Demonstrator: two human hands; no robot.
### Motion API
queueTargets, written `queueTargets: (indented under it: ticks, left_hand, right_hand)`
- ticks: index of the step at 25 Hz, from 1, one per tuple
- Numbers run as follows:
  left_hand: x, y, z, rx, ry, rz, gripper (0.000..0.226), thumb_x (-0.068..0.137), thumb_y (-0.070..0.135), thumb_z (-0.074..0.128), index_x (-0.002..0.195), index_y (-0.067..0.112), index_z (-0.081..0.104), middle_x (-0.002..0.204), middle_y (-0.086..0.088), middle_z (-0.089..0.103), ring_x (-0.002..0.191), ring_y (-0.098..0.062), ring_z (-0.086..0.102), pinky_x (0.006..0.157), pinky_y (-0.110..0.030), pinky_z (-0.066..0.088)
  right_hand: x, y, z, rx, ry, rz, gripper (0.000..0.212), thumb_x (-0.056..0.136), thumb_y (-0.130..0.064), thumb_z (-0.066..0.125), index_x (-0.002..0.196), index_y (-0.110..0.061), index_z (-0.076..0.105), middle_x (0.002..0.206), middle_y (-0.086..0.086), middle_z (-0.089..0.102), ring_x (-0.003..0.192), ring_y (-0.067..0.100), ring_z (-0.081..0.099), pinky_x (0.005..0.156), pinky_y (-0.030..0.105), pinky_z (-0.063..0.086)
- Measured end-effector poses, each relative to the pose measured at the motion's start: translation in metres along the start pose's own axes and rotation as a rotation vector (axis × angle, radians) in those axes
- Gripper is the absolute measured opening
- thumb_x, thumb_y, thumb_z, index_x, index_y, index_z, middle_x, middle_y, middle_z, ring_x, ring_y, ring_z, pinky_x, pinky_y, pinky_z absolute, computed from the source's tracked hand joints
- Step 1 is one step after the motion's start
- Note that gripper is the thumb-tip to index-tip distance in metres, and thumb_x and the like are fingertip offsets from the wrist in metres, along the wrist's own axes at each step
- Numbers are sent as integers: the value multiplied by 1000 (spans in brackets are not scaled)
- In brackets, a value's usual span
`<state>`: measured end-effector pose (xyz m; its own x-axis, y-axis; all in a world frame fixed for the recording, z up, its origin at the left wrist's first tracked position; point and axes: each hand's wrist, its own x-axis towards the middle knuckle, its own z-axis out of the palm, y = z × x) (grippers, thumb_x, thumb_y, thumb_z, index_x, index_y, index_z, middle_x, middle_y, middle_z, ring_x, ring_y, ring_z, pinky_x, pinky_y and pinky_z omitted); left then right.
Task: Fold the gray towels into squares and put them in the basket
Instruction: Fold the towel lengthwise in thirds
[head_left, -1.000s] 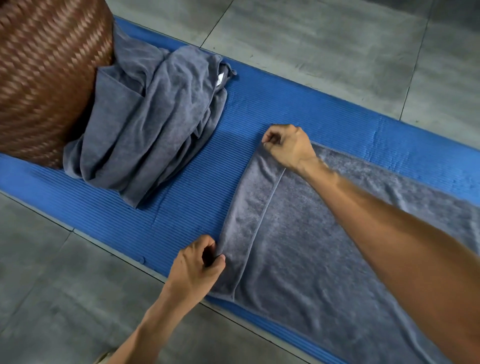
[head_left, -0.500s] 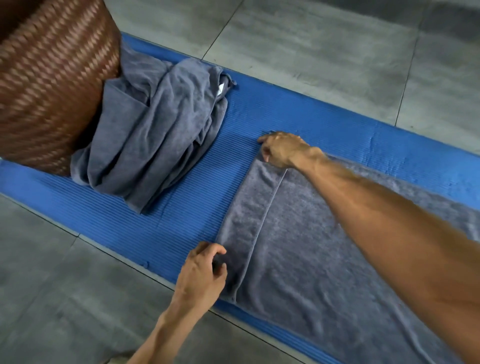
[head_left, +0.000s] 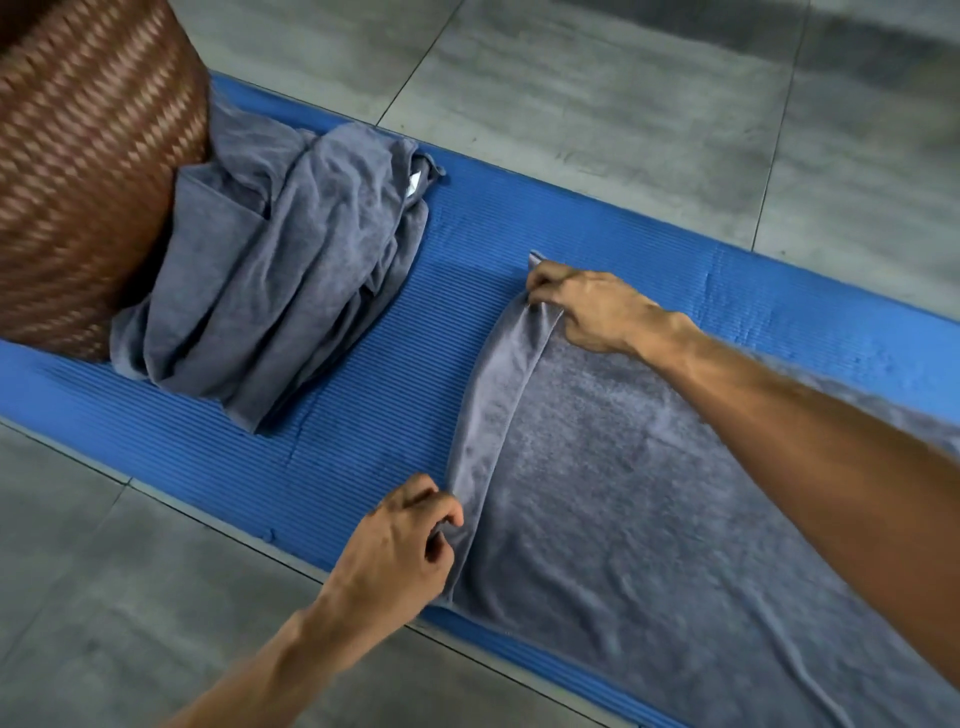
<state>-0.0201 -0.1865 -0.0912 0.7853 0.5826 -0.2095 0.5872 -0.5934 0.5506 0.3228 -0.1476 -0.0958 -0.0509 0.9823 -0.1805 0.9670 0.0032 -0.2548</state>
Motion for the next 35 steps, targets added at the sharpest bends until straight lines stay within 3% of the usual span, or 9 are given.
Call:
queueTargets:
  ticks: [3,8,14,18,22,25,28,33,35]
  left_hand:
    - [-5,20,8,-22,0,64,31,67,1,72,84,25,60,86,14,49,64,1,46,55,0,30]
    - [-14,45,38,-37,-32,140,39,70,6,66,98,30,52,93,15,46,73,-3,53,55,-20,54]
    - [-10,56,35,-26,3,88,44,71,5,64,100,35,49,96,16,50,64,-3,45,54,-19,49]
    - [-9,35,16,-92,95,-117,45,73,7,65,102,36,46,94,15,57,72,-11,60,61,-34,53]
    - [-7,-6,5,-258,94,-525,51,81,12,61,124,31,41,97,11,56,91,-19,57,82,-39,45]
    - [-7,-25,5,-192,-61,-591,49,86,17,60,130,27,42,105,7,51,94,-15,53,81,-31,39]
    - [-2,-23,7,-169,-31,-587,41,89,24,60,127,27,45,104,8,49,101,-16,54,88,-31,41]
    - [8,-20,8,-182,29,-592,40,90,33,64,125,26,45,111,6,55,113,-17,56,93,-31,42]
    - [10,-22,8,-180,46,-593,38,91,34,64,123,26,46,105,9,52,110,-17,58,92,-31,42]
  right_hand:
    - [-29,4,-5,76,147,35,55,75,8,45,122,-10,68,135,-4,55,118,22,59,101,36,46]
    - [-64,12,12,544,469,260,46,65,10,40,90,-2,76,114,7,69,105,19,64,91,12,45]
    - [-64,3,23,1196,678,665,34,80,15,59,99,-9,75,101,2,72,87,-3,65,76,12,49]
    - [-25,-15,14,1345,519,520,49,82,18,54,122,-9,66,127,4,64,123,13,56,97,19,46]
    - [14,-26,11,1086,402,501,46,83,15,54,118,-13,66,123,3,64,115,9,55,97,20,47]
    - [35,-21,20,772,277,680,28,85,1,56,107,-8,70,99,1,66,91,10,58,68,10,45]
    - [55,-18,27,798,132,744,30,87,-2,54,115,-10,63,89,7,67,67,16,61,54,20,49]
    - [74,-24,14,467,-33,596,47,94,-8,51,140,-14,46,128,10,60,113,26,60,90,31,48]
    - [79,-19,11,561,-50,659,45,97,-8,49,140,-19,41,118,7,62,95,21,63,81,31,53]
